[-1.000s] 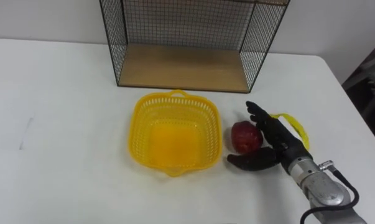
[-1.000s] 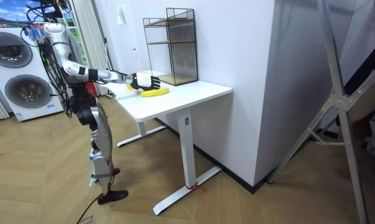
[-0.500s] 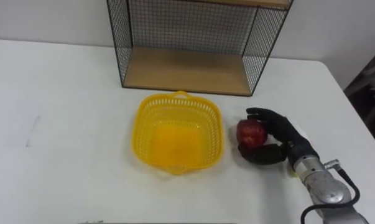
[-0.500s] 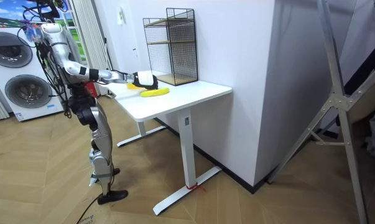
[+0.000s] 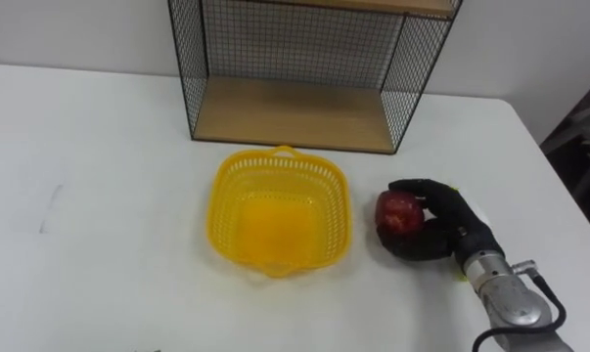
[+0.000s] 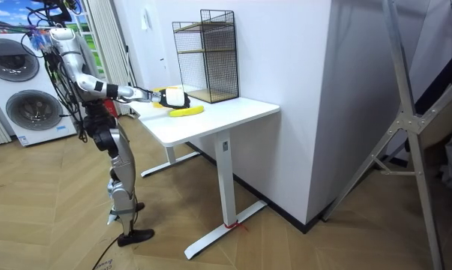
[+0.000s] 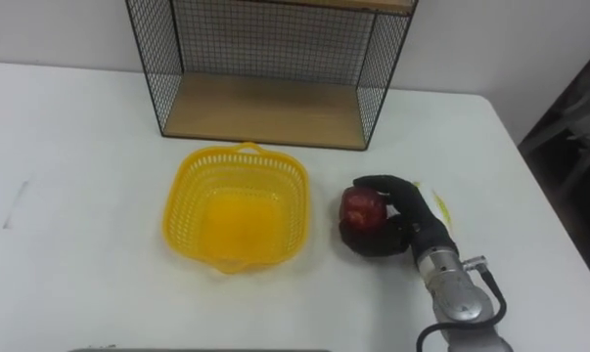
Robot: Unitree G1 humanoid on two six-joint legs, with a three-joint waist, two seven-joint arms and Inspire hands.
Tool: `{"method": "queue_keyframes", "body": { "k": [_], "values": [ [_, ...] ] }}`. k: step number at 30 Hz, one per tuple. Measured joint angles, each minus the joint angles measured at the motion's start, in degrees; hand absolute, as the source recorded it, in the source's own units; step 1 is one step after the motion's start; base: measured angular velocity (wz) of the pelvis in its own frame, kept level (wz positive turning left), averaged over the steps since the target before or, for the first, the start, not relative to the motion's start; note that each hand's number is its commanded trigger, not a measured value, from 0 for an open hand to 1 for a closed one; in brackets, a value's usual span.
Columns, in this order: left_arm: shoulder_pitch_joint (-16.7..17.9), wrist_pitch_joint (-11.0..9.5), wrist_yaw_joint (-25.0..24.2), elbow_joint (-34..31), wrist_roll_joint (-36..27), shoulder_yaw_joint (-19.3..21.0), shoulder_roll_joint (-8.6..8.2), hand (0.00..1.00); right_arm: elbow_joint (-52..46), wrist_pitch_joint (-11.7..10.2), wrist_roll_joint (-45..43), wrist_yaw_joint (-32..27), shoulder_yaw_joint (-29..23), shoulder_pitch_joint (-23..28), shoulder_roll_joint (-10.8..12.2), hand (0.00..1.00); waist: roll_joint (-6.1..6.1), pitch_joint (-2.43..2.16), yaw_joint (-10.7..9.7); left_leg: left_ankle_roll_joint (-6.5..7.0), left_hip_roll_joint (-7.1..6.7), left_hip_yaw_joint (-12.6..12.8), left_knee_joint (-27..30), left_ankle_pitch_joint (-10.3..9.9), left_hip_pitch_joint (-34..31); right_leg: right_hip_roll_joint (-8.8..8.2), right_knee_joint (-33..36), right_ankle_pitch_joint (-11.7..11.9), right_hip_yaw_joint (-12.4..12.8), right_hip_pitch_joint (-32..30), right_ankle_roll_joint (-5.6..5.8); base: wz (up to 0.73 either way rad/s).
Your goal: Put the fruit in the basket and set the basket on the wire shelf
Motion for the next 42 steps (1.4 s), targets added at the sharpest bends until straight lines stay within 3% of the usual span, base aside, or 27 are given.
{"method": "queue_keyframes", "body": {
  "k": [4,8,10,14,23,29,33,38,42],
  "values": [
    [0.4,0.0,0.2,0.1,0.1,0.1,0.00,0.00,-2.1,1.0,1.6,1.3,-0.6,1.0,0.0,1.00,0.45,-0.11,-0.2,0.00,0.00,0.0,0.0,0.0,0.0,0.01,0.1,0.0,0.1,0.0,-0.03,0.00],
    [1.3,0.0,0.5,0.3,1.5,0.1,-0.07,0.00,-7.2,2.5,2.2,2.7,-0.8,3.0,-0.1,1.00,0.99,0.16,-0.4,0.00,-0.01,0.0,0.0,0.0,0.0,0.01,0.2,0.0,0.3,-0.2,-0.03,-0.01],
    [1.6,0.0,0.7,0.3,1.6,0.1,-0.18,0.00,-9.5,2.6,2.6,2.9,-1.3,3.0,-0.1,1.00,1.45,0.36,-0.6,0.00,-0.01,0.2,0.0,0.0,0.0,0.03,0.3,0.0,0.7,-0.3,-0.02,-0.05],
    [2.2,0.0,1.1,0.3,1.6,1.3,-0.99,0.00,-15.7,2.6,4.0,2.9,-3.1,2.7,0.0,1.00,2.01,0.36,-1.0,0.02,0.01,1.1,0.0,0.0,0.0,0.04,0.9,0.0,1.7,-1.2,-0.02,-0.10],
    [2.7,0.0,0.9,0.4,1.6,1.2,-0.97,0.00,-27.1,2.7,3.9,1.3,-4.8,2.7,0.2,1.00,0.92,0.35,-1.3,0.02,0.01,1.5,-0.3,0.0,0.0,0.14,0.8,0.0,2.4,-1.3,0.01,-0.03],
    [2.1,0.0,0.9,0.5,1.5,1.0,-0.95,0.00,-31.9,2.7,3.5,1.2,-4.6,2.7,0.2,1.00,1.18,0.39,-1.2,0.02,0.06,1.5,-0.3,0.0,-0.1,0.22,0.8,0.0,2.5,-1.3,-0.01,0.00],
    [1.3,0.0,0.9,0.5,2.1,0.8,-0.95,0.00,-36.1,2.7,-0.9,1.4,-1.5,2.5,0.1,1.00,1.14,0.35,0.3,0.02,0.12,1.7,-0.3,0.0,-0.5,0.30,1.0,0.1,2.4,-2.0,-0.12,-0.02],
    [-0.4,0.0,-0.1,0.7,2.0,-1.7,-0.52,0.00,-36.1,3.1,-6.4,4.7,4.6,1.4,0.1,1.00,1.16,0.42,0.7,0.02,0.13,1.5,-0.3,0.0,-0.9,0.27,1.0,0.1,2.4,-2.2,-0.14,0.00],
    [-1.3,0.0,-1.1,1.1,2.1,-2.3,-0.36,0.00,-35.9,4.9,-8.1,7.7,6.0,1.4,0.1,1.00,1.36,0.56,1.7,0.02,0.15,1.4,-0.3,0.0,-1.0,0.28,1.0,0.1,2.3,-2.3,-0.14,0.00]
  ]
}}
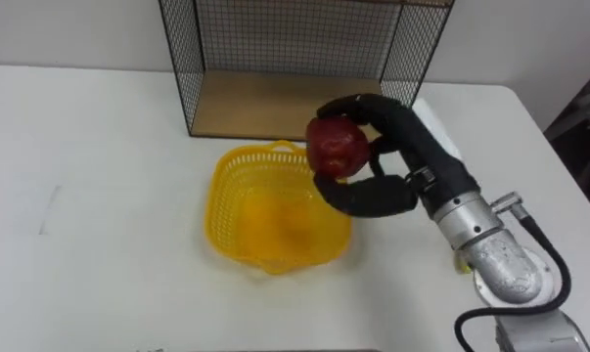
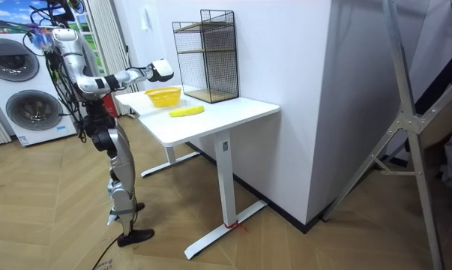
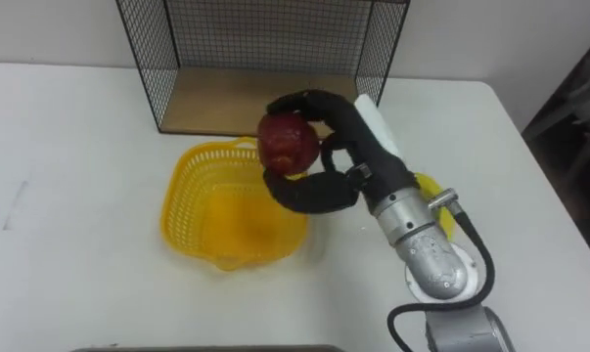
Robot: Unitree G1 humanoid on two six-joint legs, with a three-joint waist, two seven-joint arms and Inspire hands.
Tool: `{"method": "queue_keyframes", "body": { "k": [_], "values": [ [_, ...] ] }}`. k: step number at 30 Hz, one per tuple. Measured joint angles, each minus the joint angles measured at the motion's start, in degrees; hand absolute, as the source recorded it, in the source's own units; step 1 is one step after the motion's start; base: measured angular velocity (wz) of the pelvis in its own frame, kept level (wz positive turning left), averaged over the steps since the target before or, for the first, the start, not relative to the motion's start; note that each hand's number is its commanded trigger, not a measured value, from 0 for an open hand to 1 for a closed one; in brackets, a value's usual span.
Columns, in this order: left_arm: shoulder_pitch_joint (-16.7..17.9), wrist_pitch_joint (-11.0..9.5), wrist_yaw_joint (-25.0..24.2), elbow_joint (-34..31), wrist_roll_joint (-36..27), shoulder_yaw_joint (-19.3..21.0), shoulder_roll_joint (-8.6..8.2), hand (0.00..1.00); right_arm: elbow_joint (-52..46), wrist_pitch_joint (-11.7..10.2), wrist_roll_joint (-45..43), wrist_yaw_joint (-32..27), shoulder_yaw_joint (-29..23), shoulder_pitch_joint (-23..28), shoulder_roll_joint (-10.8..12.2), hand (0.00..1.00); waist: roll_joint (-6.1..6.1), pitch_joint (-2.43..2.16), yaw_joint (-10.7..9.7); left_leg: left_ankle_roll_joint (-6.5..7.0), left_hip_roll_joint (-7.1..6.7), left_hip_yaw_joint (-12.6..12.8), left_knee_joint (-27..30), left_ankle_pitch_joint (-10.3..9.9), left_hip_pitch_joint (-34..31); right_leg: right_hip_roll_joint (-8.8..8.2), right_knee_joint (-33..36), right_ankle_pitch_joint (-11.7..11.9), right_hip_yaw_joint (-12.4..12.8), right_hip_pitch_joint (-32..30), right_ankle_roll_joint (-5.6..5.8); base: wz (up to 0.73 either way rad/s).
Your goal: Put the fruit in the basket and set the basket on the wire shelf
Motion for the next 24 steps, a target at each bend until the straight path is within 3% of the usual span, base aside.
{"method": "queue_keyframes", "body": {
  "k": [7,8,9,10,24],
  "values": [
    [-0.7,0.0,-0.6,0.0,0.0,-1.1,0.08,0.00,1.9,1.2,-0.6,2.1,2.3,0.0,0.2,0.97,0.09,0.27,0.3,0.00,0.00,-0.6,-0.1,0.0,-0.3,0.00,0.0,0.0,-0.5,-0.1,0.00,0.03],
    [-0.8,0.0,-0.5,0.0,0.0,-1.2,0.09,0.00,2.4,1.2,-0.6,2.4,2.5,0.0,0.2,0.52,0.09,0.27,0.3,0.00,0.00,-0.6,-0.1,0.0,-0.3,0.00,0.0,0.0,-0.5,-0.1,0.00,0.00],
    [-0.9,0.0,-0.5,0.0,0.0,-1.3,0.09,0.00,2.9,1.9,-0.7,2.5,3.1,0.0,0.2,0.16,0.07,0.28,0.5,0.00,0.00,-0.6,-0.1,0.0,-0.3,0.00,0.0,0.0,-0.5,-0.1,0.00,0.00],
    [-0.9,0.0,-0.5,0.0,0.0,-1.3,0.09,0.00,3.0,2.2,-0.8,2.5,3.5,0.0,0.2,0.00,0.06,0.27,0.5,0.00,0.00,-0.5,-0.2,0.0,-0.3,0.00,0.0,0.0,-0.5,-0.2,0.00,0.00],
    [-1.2,0.6,0.4,-0.1,0.0,-2.2,0.37,0.00,3.0,3.1,-1.4,3.6,5.2,0.0,0.2,0.00,-0.20,0.11,1.5,0.00,0.00,-0.5,-0.2,0.0,-0.6,0.00,0.0,0.0,-0.4,-0.5,0.00,0.00]
  ]
}}
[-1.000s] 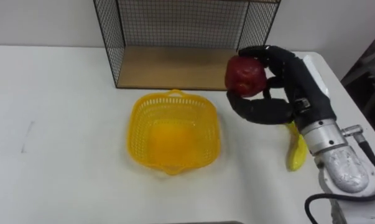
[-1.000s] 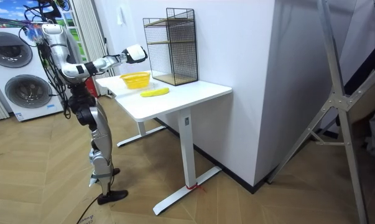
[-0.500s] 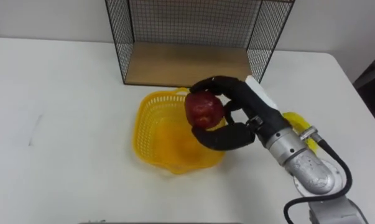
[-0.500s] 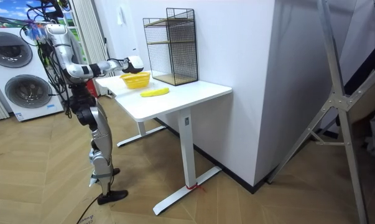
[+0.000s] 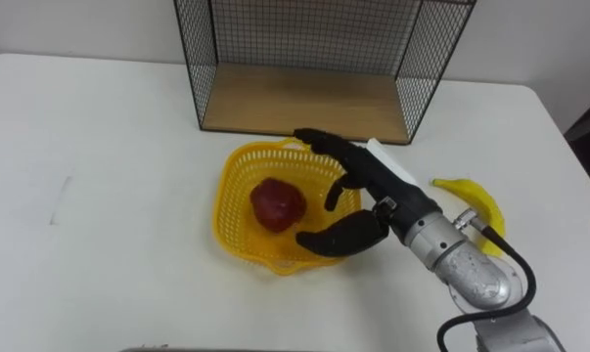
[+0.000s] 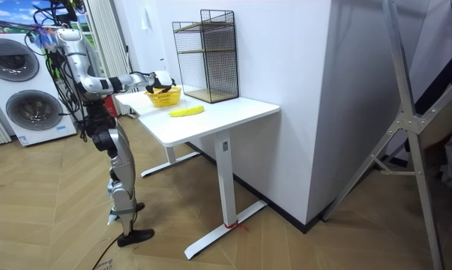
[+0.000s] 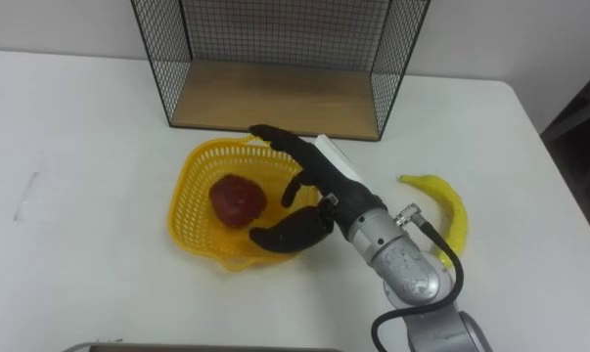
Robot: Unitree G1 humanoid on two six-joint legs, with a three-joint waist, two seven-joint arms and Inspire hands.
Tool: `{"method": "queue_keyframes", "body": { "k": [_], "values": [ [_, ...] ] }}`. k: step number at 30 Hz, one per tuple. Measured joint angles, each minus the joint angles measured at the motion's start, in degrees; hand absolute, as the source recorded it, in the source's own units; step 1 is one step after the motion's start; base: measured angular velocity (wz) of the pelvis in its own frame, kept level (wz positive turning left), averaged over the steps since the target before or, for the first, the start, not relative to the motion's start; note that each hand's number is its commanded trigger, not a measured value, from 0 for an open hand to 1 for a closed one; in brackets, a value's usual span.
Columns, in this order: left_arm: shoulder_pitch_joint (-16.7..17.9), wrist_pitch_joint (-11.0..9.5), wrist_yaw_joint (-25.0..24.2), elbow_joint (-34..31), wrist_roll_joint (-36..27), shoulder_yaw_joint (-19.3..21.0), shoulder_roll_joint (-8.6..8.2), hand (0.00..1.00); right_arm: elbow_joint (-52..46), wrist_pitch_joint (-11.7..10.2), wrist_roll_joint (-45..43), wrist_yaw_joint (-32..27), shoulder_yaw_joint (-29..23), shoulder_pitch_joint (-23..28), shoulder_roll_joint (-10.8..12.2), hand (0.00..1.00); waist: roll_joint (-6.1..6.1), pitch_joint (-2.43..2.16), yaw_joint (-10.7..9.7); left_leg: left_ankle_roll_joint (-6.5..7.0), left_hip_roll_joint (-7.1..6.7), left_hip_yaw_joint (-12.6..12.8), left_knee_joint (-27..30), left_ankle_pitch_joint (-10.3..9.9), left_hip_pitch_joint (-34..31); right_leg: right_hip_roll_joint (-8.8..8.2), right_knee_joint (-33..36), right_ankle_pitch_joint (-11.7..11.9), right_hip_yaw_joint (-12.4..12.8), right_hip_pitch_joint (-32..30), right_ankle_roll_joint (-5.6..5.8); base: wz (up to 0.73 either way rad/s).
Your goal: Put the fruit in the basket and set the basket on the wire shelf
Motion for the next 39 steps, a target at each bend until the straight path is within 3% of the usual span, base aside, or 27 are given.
{"method": "queue_keyframes", "body": {
  "k": [10,23,28,30,33,39],
  "values": [
    [-0.3,0.0,-0.8,0.0,0.0,0.0,0.30,0.00,0.0,0.0,-0.1,0.9,0.0,0.0,0.0,0.00,-0.03,0.23,-0.1,0.00,0.00,-0.2,0.2,0.0,-0.4,0.00,0.1,0.0,-0.1,-0.1,0.00,0.00],
    [-0.3,-0.4,1.4,0.0,-2.1,-1.2,0.12,0.00,-0.6,-0.1,0.0,0.4,-0.6,0.0,0.2,0.00,-0.27,0.10,-0.5,0.00,-0.02,0.0,0.1,0.0,-0.3,0.01,-0.1,0.0,0.5,-0.2,0.00,0.00],
    [0.7,-2.2,2.6,0.2,-2.1,-1.1,-0.11,0.00,-4.5,-1.0,0.5,-3.6,-3.7,-1.3,1.0,0.00,0.09,0.32,-1.1,0.00,-0.03,0.4,0.1,0.0,0.6,0.02,0.0,0.0,0.9,0.3,0.00,-0.04],
    [1.8,-2.5,3.4,0.2,-2.1,-1.2,-0.14,0.00,-6.1,-3.5,0.5,-6.7,-4.8,-2.0,1.6,0.00,0.45,0.49,-2.1,0.01,-0.03,0.4,0.1,0.0,0.7,0.02,-0.1,0.0,0.9,0.7,0.00,0.00],
    [1.8,-2.6,3.5,0.2,-2.1,-0.9,-0.34,0.00,-6.3,-5.4,0.6,-10.5,-7.1,-1.9,1.8,0.00,0.61,0.41,-3.0,0.06,-0.03,0.3,0.2,-0.1,0.7,0.00,0.0,0.0,0.5,0.8,-0.01,0.04],
    [3.5,-2.6,3.2,0.2,-1.5,1.4,-0.85,0.00,-6.3,-5.7,0.6,-18.8,-13.1,-1.8,1.2,0.00,0.69,-0.09,-4.1,0.05,-0.03,0.3,0.3,-0.1,0.6,-0.01,0.2,0.0,0.5,0.6,-0.02,0.00]
  ]
}}
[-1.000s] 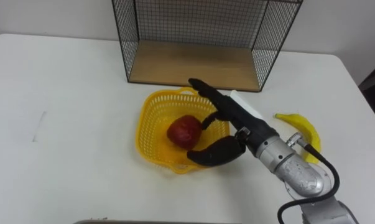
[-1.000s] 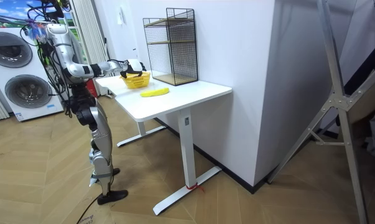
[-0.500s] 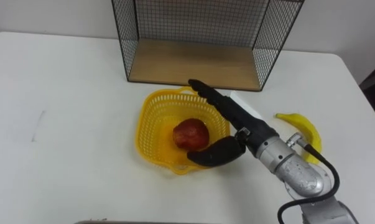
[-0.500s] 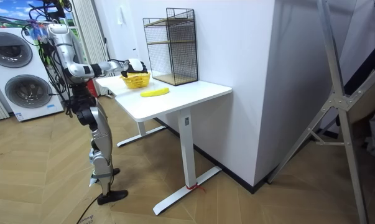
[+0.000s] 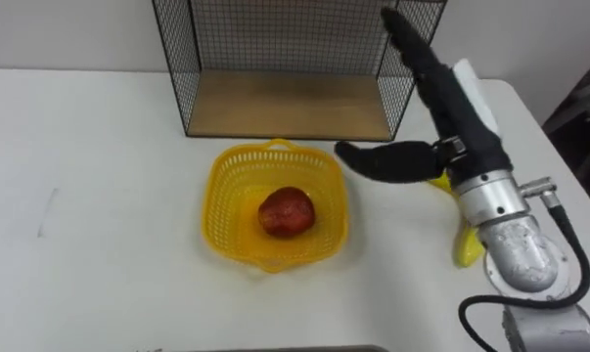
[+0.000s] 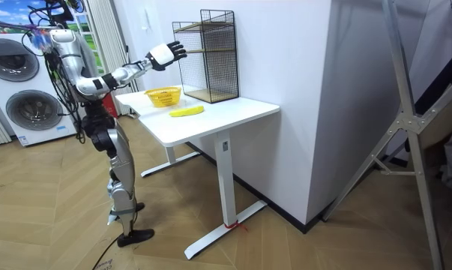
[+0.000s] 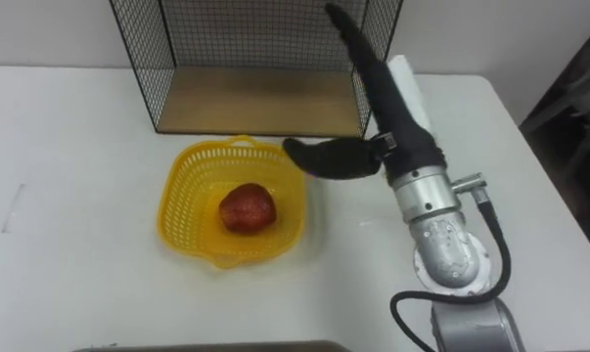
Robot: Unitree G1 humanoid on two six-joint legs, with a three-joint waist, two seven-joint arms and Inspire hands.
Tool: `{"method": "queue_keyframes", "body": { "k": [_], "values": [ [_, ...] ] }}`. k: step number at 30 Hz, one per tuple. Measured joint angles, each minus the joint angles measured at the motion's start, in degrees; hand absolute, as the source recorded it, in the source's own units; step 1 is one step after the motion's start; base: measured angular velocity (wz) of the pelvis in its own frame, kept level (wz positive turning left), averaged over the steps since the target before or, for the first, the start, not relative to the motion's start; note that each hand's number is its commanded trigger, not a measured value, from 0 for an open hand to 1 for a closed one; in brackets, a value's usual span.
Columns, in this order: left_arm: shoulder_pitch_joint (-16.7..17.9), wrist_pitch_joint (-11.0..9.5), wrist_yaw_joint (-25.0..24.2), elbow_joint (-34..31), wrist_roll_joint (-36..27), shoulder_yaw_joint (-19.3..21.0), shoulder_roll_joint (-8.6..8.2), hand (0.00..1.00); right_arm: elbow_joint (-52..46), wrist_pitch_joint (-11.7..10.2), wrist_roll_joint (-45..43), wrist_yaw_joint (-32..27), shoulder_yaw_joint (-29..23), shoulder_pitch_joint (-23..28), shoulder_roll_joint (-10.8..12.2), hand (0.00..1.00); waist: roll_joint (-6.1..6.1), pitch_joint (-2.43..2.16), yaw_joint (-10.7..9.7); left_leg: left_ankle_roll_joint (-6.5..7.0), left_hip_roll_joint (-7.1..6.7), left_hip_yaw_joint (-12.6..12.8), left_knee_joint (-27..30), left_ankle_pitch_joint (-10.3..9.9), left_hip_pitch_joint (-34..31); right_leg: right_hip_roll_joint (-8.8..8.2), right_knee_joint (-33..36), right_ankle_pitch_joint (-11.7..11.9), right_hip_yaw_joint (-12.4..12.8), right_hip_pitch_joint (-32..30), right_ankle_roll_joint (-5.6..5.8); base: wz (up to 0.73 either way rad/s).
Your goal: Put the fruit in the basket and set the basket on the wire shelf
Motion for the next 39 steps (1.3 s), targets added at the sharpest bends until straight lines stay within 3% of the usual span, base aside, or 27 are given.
{"method": "queue_keyframes", "body": {
  "k": [5,9,14,22,29,32,35,39],
  "values": [
    [1.7,0.5,0.4,0.0,0.7,2.2,0.11,0.00,3.0,-0.4,-0.6,-6.9,-3.7,0.3,-1.5,0.00,-0.95,-0.49,-0.9,0.01,-0.02,0.0,0.1,0.0,0.1,0.03,-0.2,0.0,0.2,0.1,0.00,0.00],
    [1.9,2.1,0.6,0.0,0.7,2.3,0.09,0.00,10.6,-0.5,-0.3,-10.1,-4.1,1.0,-1.9,0.00,-1.65,-0.46,-1.3,0.01,-0.02,0.0,0.1,0.0,0.5,0.00,-0.2,0.0,0.2,0.4,0.00,0.00],
    [2.4,4.0,-0.3,-1.4,1.9,3.4,0.07,0.00,17.0,0.8,-0.4,-10.7,-4.5,1.7,-2.4,0.00,-1.47,-0.32,-1.8,0.04,-0.02,0.1,0.0,0.0,0.5,-0.02,-0.2,0.0,0.3,0.3,0.02,0.00],
    [3.2,5.8,-0.4,-2.6,2.3,3.4,0.03,0.00,26.9,3.1,2.0,-10.7,-7.1,1.7,-2.5,0.00,-1.44,-0.28,-1.9,0.05,-0.06,0.1,0.1,0.0,0.9,0.00,-0.3,0.0,0.5,0.5,0.04,0.00],
    [3.1,6.6,-0.1,-3.5,2.3,3.4,0.01,0.00,29.0,3.3,2.7,-10.3,-7.8,1.5,-2.5,0.00,-1.44,-0.12,-1.8,0.05,-0.09,0.1,0.1,0.0,0.9,-0.02,-0.4,-0.1,0.6,0.5,0.09,0.00],
    [3.1,7.4,0.1,-3.4,2.3,3.4,0.02,0.00,31.2,3.6,2.8,-8.9,-7.8,1.5,-2.5,0.00,-1.39,-0.07,-1.9,0.05,-0.09,-0.1,0.1,0.0,0.9,-0.03,-0.5,-0.1,0.4,1.0,0.12,0.04],
    [3.1,8.6,0.0,-3.3,2.3,3.6,0.01,0.00,34.6,5.3,2.4,-6.7,-7.8,1.3,-2.5,0.00,-1.40,-0.06,-1.9,0.05,-0.12,-0.3,0.1,0.0,0.8,-0.06,-0.5,-0.1,0.2,1.0,0.15,0.04],
    [3.2,10.0,-1.5,-3.3,2.3,5.1,0.10,0.00,39.9,5.6,3.4,-3.9,-8.4,-1.4,-2.7,0.00,-1.50,-0.12,-1.8,0.05,-0.15,-0.5,0.2,0.0,0.8,-0.09,-0.5,-0.1,0.1,1.1,0.15,0.00]
  ]
}}
